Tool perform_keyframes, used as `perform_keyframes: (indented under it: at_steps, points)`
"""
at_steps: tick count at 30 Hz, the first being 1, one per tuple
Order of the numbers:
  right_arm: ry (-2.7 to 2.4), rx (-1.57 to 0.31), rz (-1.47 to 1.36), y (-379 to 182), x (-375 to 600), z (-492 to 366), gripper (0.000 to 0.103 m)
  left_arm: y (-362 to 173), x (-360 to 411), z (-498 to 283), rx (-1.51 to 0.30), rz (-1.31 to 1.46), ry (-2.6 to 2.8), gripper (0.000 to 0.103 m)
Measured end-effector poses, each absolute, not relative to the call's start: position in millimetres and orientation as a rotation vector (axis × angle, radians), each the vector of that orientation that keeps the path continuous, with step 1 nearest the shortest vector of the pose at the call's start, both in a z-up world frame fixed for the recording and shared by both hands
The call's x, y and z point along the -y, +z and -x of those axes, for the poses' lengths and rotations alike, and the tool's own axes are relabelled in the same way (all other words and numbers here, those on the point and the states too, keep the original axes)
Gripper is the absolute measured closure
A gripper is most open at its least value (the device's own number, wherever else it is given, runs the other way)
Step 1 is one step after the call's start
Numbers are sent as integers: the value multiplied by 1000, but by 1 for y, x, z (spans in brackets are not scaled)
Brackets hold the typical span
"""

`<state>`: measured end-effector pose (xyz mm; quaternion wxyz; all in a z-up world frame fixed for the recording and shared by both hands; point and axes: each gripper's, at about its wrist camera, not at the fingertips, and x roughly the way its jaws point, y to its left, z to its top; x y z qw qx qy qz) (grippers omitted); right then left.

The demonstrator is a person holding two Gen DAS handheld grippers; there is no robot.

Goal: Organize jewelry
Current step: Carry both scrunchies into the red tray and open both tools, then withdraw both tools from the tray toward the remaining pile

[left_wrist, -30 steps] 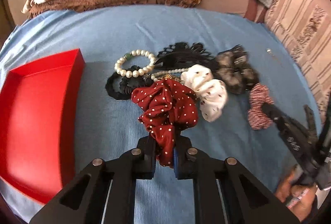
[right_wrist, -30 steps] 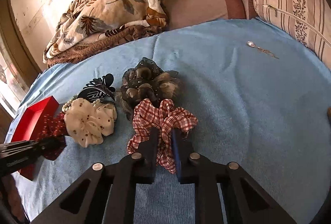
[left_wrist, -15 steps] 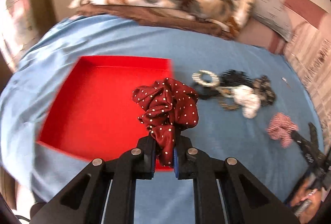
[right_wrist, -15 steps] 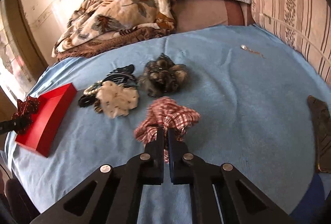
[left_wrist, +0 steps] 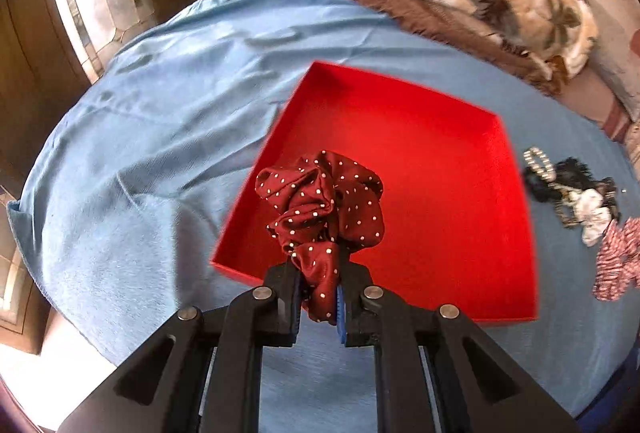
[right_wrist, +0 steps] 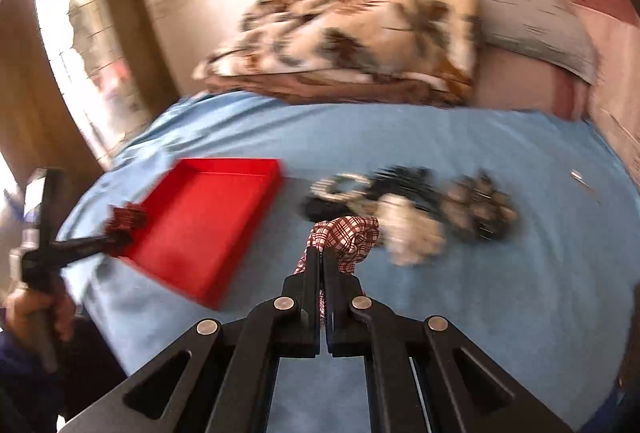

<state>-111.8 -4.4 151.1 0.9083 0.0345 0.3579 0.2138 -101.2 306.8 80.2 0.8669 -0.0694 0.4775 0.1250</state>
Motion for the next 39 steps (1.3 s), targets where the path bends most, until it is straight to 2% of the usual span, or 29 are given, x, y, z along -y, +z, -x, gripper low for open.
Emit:
perform_keyframes:
  at_steps: [5,10,12,14,21,23,25,27,31,34,39]
  points:
    - [580,-788,-59,148,-64,99,101,73,-324,102,-1003,157,287,89]
    - [620,-852,42,122,-132,86,101,74,-331,103,-984,183,274,85]
    - [612,-884,88,108,-149,81,101,77,-330,107,-965,187,264,79]
    - [597,-915,105,96,-155,76,101,80,-330,111,-946,193,259,69]
    - [565,-951,129,84,-150,76,100,101,-331,134,-884,239,285,53]
    - [559,-948,133,85,-149,79,93,107,-328,140,-868,231,296,52]
    - [558,-942,129,87,-148,82,71,113,-326,144,-852,217,304,51]
    - [557,-924,131,89,-145,86,62,119,-322,149,-829,192,319,47]
    - [554,-901,135,96,-139,95,61,126,-313,156,-815,157,331,44]
    - [547,-884,108,102,-126,103,52,130,-304,159,-813,123,327,44]
    - [502,-872,57,106,-96,115,48,136,-281,163,-806,56,308,42]
